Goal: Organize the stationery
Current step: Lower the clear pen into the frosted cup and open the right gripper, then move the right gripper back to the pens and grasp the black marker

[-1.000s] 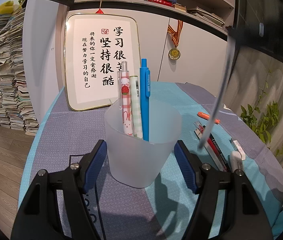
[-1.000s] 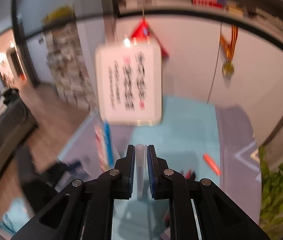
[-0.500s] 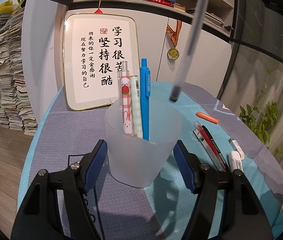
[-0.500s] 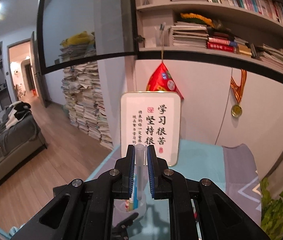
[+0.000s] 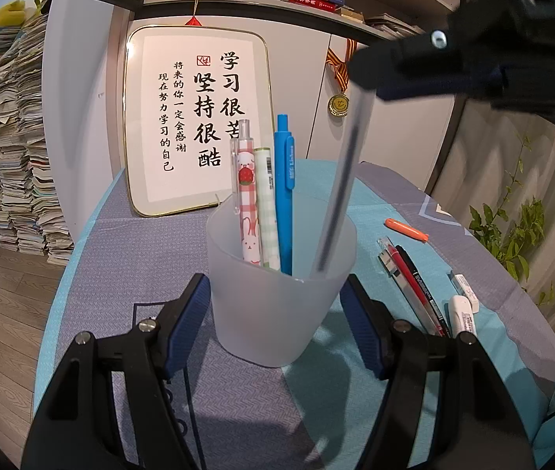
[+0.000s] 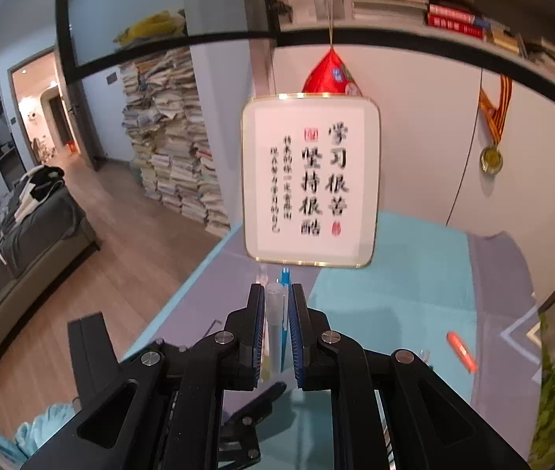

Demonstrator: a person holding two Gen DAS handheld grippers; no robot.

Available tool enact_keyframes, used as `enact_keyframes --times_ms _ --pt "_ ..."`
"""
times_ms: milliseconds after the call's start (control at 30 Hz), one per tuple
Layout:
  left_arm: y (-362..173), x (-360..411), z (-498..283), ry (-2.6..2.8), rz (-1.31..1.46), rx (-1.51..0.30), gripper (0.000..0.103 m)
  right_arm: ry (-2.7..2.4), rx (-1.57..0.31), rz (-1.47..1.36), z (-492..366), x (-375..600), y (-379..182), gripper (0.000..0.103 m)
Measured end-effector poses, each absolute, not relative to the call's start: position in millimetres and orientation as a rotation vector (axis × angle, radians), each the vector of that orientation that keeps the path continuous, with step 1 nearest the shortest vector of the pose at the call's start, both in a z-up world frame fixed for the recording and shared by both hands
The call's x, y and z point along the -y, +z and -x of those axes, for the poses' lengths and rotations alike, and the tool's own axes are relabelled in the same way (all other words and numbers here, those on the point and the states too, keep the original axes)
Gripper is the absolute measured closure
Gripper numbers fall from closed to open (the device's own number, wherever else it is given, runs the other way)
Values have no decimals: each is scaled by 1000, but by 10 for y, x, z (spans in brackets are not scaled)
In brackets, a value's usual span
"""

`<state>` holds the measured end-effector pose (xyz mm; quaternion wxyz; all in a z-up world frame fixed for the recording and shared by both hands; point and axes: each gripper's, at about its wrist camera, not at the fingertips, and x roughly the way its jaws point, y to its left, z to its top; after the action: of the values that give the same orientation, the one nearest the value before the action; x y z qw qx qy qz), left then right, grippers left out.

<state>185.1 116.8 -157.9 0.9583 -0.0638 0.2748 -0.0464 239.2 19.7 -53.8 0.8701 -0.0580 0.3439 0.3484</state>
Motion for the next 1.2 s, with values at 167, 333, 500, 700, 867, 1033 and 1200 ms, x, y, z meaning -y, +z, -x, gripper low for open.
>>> enact_keyframes --times_ms 167,333,500,700,867,1033,1200 --pt "-1579 -1165 -1838 -95 130 -558 36 716 -732 115 -2393 -134 -587 90" --pt "-1584 -1170 -1842 -94 130 -559 36 691 -724 56 -2400 94 -559 90" --pt "-1584 -1171 -1841 -94 130 -559 36 618 -765 38 -2513 329 -650 90" --pt "-1584 -1172 -1842 -95 130 -559 36 508 -941 19 -2769 515 -1160 90" --pt "-1584 -1171 -1841 -95 130 -559 36 463 -1053 7 -2954 554 -1527 90" --pt "-1583 -1171 -1841 -95 130 -559 36 396 -1116 -8 -3044 656 -1716 90" --pt "-1583 -1173 -1841 -94 130 -559 36 340 -1165 -23 -3090 798 -1881 90"
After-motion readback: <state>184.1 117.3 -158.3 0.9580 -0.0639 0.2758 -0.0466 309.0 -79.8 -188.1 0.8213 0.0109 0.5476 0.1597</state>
